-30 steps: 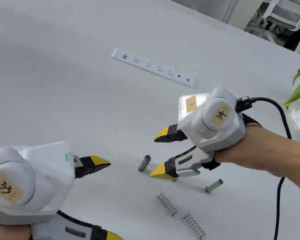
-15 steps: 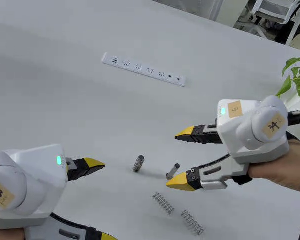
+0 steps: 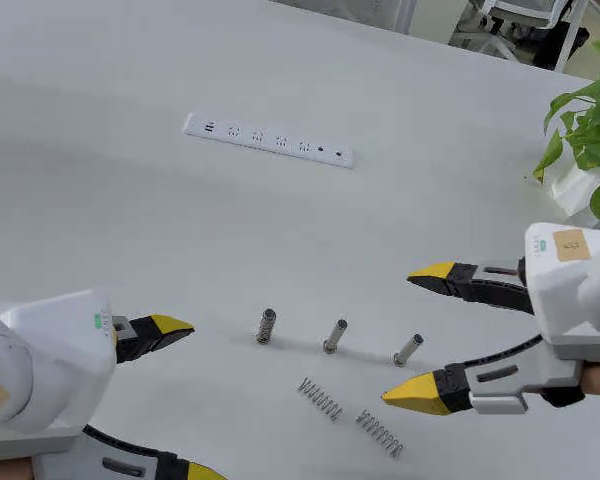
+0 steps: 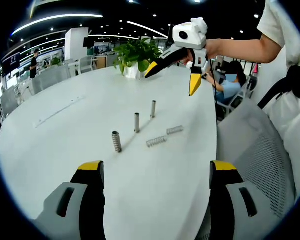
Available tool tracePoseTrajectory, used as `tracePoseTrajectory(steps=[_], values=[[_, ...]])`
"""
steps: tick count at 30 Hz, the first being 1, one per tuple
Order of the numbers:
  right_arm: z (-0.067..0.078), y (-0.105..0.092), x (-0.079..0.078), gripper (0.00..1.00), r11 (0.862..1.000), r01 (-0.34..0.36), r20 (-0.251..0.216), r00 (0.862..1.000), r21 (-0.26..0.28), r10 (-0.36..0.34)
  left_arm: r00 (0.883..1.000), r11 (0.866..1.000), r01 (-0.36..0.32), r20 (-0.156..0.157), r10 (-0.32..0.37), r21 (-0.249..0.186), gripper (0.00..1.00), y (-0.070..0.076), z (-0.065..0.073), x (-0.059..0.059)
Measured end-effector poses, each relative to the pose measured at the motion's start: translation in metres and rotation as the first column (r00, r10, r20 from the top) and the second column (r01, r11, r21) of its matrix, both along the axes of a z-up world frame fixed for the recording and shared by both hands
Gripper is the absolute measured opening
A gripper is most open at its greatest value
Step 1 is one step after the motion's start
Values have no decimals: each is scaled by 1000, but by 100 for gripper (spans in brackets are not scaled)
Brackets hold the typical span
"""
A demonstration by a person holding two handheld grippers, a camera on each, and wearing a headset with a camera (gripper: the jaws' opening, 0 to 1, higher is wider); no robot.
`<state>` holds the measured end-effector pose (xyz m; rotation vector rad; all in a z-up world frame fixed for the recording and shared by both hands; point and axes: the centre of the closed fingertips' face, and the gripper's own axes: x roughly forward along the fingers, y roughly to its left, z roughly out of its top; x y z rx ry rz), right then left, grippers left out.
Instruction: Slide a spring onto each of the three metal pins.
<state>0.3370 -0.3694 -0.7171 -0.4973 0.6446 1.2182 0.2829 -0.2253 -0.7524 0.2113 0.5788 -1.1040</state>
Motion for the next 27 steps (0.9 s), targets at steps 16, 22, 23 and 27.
tracePoseTrajectory(steps=[16, 22, 23, 27], values=[[-13, -60, -25, 97, 977, 161, -28, 987, 140, -159, 997, 995, 71, 3, -72, 68, 83, -14, -2, 2], [-24, -76, -31, 99, 970, 200, -49, 980, 139, -195, 994, 992, 107, -2, -107, 74, 81, -25, -5, 2], [-24, -78, -32, 99, 968, 204, -50, 979, 144, -199, 993, 990, 116, 0, -116, 77, 80, -26, -5, 2], [-26, -82, -34, 99, 961, 225, -59, 974, 158, -218, 988, 985, 153, -3, -154, 82, 75, -36, -10, 3]])
